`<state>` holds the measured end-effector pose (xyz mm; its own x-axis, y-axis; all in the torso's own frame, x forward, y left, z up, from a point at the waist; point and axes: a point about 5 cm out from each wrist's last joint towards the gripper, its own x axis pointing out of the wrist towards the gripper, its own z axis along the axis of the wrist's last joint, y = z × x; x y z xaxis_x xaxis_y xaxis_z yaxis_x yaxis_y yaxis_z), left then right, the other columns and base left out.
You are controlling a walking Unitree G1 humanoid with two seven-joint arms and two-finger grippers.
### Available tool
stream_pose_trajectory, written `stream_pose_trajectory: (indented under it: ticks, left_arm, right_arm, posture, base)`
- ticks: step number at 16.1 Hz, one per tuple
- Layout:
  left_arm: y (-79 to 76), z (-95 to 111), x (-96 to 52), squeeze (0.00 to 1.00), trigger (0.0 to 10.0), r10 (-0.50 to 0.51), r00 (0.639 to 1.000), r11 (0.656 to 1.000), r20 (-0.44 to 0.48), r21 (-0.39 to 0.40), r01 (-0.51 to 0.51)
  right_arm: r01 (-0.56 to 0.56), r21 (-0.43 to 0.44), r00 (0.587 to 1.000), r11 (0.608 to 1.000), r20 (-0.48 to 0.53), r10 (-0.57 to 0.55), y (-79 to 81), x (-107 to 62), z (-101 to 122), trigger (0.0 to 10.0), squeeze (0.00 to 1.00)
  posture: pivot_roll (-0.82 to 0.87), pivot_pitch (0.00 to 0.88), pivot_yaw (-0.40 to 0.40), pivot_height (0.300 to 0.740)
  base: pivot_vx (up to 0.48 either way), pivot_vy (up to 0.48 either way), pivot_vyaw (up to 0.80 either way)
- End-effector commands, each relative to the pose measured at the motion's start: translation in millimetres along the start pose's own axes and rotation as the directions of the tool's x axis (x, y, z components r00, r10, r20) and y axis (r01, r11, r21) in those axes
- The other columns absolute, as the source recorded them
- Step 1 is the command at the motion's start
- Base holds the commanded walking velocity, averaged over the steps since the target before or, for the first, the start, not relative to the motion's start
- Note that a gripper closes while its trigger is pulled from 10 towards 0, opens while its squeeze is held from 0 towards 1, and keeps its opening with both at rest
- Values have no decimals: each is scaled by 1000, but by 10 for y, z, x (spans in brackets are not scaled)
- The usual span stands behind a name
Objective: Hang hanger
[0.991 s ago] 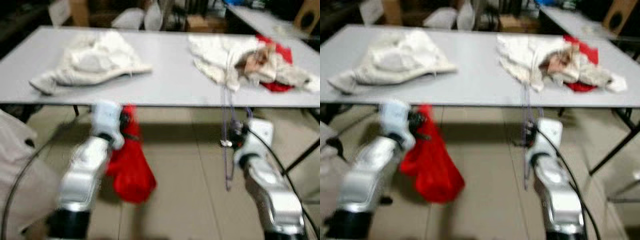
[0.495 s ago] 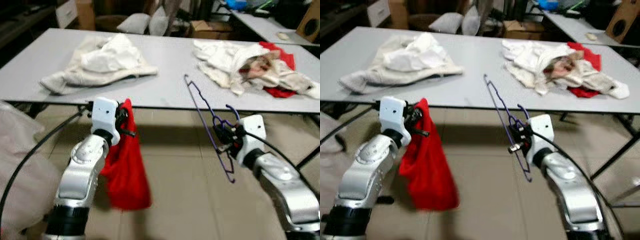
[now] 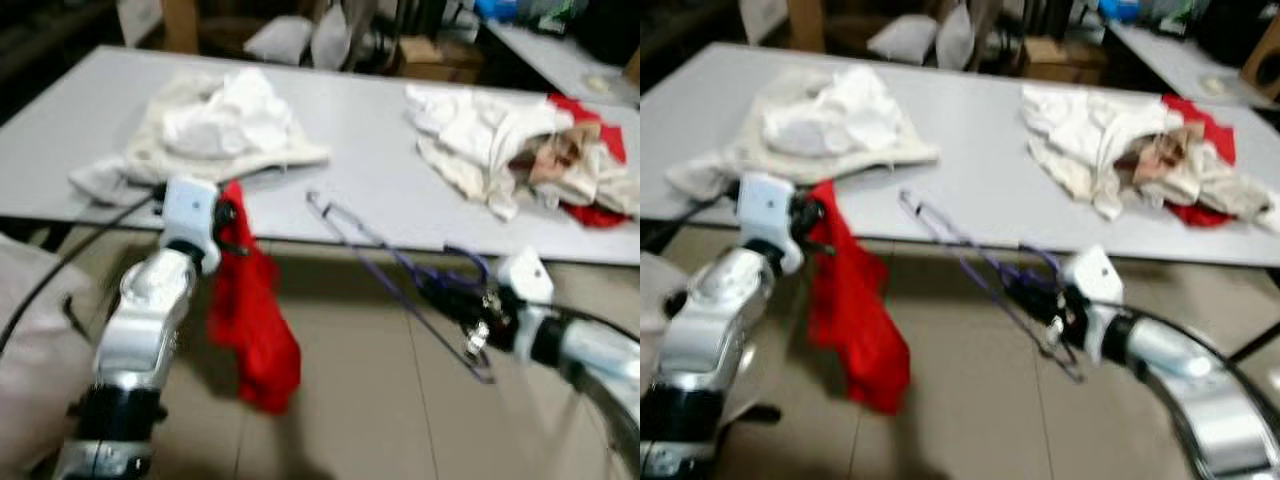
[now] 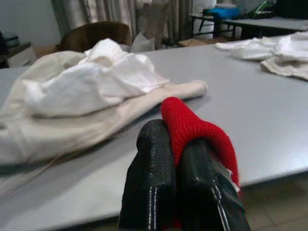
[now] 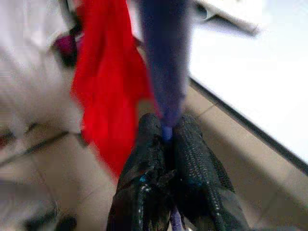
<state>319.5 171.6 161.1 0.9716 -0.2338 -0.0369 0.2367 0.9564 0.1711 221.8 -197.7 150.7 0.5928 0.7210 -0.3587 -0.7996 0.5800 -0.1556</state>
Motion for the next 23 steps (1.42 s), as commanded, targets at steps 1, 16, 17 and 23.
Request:
stream_pose_trajectory:
  ticks: [1, 16, 17, 23]
  left_arm:
    - [-100, 192, 104, 0, 10000, -60, 995, 998, 74, 24, 58]
    - [-161, 1242, 14, 0, 10000, -407, 836, 908, 368, 66, 413]
    - [-158, 1309, -39, 0, 10000, -428, 815, 896, 391, 66, 439]
    - [-228, 1422, -178, 0, 10000, -490, 767, 860, 414, 86, 503]
  right_arm:
    - [-104, -7, 994, 994, -25, 104, 48, -73, 7, 10000, 0]
    - [-257, -58, 960, 965, -128, 248, -21, 118, 47, 10000, 0]
    - [-264, -82, 959, 961, -131, 252, -63, 159, 74, 10000, 0]
    - [81, -253, 993, 964, 100, -57, -713, 677, 724, 10000, 0]
  posture:
    - [49, 0, -58, 740]
    - [58, 0, -64, 740]
    - [59, 0, -67, 740]
    - [74, 0, -96, 740]
  base:
    - [431, 0, 0]
    - [433, 0, 0]
    - [431, 0, 0]
    - [426, 0, 0]
